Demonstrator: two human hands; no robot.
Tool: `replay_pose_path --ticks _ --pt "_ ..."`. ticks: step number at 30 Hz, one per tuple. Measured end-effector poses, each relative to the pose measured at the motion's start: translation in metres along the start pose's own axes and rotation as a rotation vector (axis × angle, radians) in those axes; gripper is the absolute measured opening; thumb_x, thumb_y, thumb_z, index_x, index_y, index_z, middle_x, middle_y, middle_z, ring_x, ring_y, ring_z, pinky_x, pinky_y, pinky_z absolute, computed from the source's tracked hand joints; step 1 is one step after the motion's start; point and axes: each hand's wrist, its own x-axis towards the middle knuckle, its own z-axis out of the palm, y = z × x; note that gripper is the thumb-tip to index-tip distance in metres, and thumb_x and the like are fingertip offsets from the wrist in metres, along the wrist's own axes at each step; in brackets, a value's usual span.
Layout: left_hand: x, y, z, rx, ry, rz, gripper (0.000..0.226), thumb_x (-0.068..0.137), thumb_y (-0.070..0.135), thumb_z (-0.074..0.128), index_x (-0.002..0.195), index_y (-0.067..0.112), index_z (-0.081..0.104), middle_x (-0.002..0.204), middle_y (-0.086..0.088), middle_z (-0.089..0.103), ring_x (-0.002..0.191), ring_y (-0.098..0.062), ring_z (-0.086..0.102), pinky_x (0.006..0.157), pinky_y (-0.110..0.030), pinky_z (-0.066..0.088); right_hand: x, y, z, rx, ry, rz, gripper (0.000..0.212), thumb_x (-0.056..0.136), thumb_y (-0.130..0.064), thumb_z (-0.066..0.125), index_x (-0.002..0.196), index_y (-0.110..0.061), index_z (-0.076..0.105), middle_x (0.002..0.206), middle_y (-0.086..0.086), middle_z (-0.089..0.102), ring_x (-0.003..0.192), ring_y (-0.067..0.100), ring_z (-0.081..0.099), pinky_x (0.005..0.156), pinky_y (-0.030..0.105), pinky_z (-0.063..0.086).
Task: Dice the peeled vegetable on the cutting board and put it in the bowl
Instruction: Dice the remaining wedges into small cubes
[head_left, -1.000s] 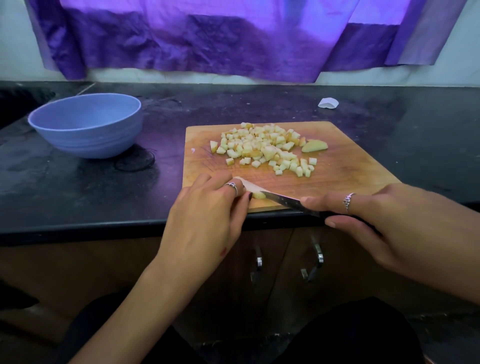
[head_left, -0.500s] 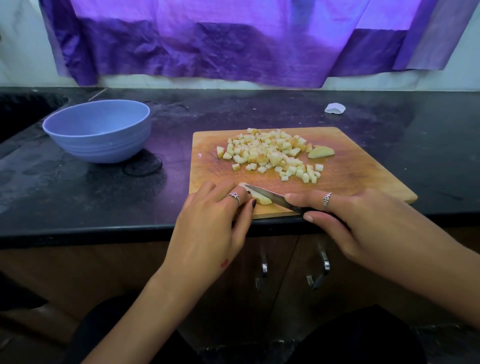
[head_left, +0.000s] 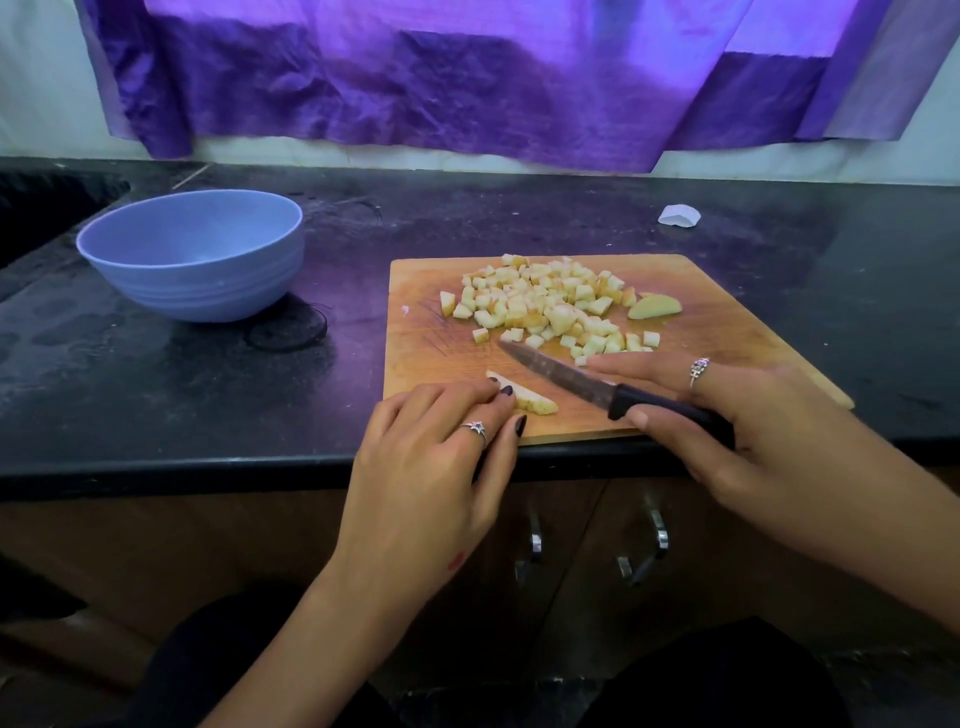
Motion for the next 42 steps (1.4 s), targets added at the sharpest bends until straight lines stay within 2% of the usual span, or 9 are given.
replay_pose_path --ticks 4,10,13,18,21,28,31,35,42 --pt "-0.001 0.0 0.0 -0.004 0.0 -0.007 0.026 0.093 0.026 0.052 0.106 0.015 0.072 0.107 0.004 0.069 0.098 -0.012 0.06 0.083 -0.028 0.041 0.005 -0.009 0.001 -0.052 -0.03 0.02 0.064 0.073 -0.066 0.019 0.111 -0.038 0.062 0.066 -0.004 0.061 0.06 0.009 0.053 0.053 0.03 0.044" --pt "-0.002 0.0 0.002 0.0 0.007 -0.015 0.027 0.094 0.026 0.051 0.105 0.015 0.072 0.107 0.005 0.069 0.098 -0.012 0.059 0.085 -0.028 0.04 0.01 -0.006 0.001 -0.068 -0.054 0.024 0.072 0.073 -0.067 0.019 0.1 -0.021 0.067 0.073 -0.001 0.066 0.062 0.014 0.058 0.058 0.04 0.048" --pt "-0.002 0.001 0.001 0.008 0.007 -0.022 0.027 0.094 0.027 0.05 0.104 0.014 0.072 0.105 0.005 0.069 0.097 -0.012 0.059 0.085 -0.027 0.039 0.012 -0.006 0.001 -0.054 -0.071 0.011 0.066 0.077 -0.065 0.022 0.104 -0.026 0.067 0.081 0.0 0.07 0.066 0.015 0.061 0.061 0.04 0.05" --pt "0.0 0.002 0.001 0.012 0.003 -0.028 0.026 0.094 0.026 0.05 0.102 0.015 0.072 0.104 0.004 0.069 0.095 -0.014 0.061 0.084 -0.028 0.039 0.014 -0.007 -0.001 -0.075 -0.041 -0.025 0.04 0.082 -0.052 0.036 0.114 -0.047 0.06 0.057 -0.004 0.061 0.049 0.012 0.051 0.058 0.031 0.043" --pt "0.0 0.001 0.002 0.014 0.01 -0.027 0.026 0.094 0.026 0.051 0.102 0.015 0.072 0.103 0.005 0.069 0.094 -0.014 0.06 0.084 -0.028 0.039 0.015 -0.004 0.0 -0.069 -0.046 -0.04 0.041 0.083 -0.05 0.037 0.115 -0.044 0.062 0.051 -0.005 0.054 0.06 0.01 0.052 0.06 0.03 0.042" --pt "-0.001 0.0 0.003 0.016 0.005 -0.023 0.026 0.094 0.027 0.051 0.102 0.015 0.072 0.103 0.005 0.069 0.094 -0.012 0.058 0.083 -0.027 0.037 0.017 -0.002 0.003 -0.073 -0.051 -0.113 0.033 0.088 -0.047 0.038 0.113 -0.043 0.059 0.058 -0.01 0.06 0.065 0.005 0.053 0.062 0.026 0.044" --pt "0.0 0.0 0.003 0.022 0.006 -0.021 0.025 0.094 0.027 0.051 0.102 0.016 0.072 0.103 0.006 0.069 0.094 -0.012 0.057 0.083 -0.027 0.037 0.02 -0.006 0.004 -0.107 -0.053 -0.139 0.03 0.086 -0.041 0.041 0.109 -0.04 0.061 0.057 -0.012 0.056 0.055 0.009 0.05 0.056 0.026 0.042" --pt "0.001 0.001 0.002 0.038 -0.006 -0.017 0.025 0.094 0.027 0.05 0.101 0.016 0.072 0.101 0.006 0.069 0.091 -0.014 0.058 0.08 -0.028 0.037 0.029 -0.012 0.007 -0.059 -0.135 -0.097 0.034 0.087 -0.042 0.04 0.116 -0.043 0.057 0.081 -0.012 0.062 0.073 0.008 0.053 0.063 0.027 0.044" --pt "0.004 0.009 -0.002 0.147 -0.044 -0.026 0.026 0.095 0.026 0.048 0.096 0.015 0.071 0.094 0.004 0.068 0.084 -0.017 0.059 0.073 -0.031 0.038 0.019 -0.012 0.003 -0.102 -0.121 -0.101 0.03 0.09 -0.04 0.044 0.116 -0.042 0.057 0.077 -0.017 0.056 0.07 0.005 0.048 0.062 0.025 0.041"
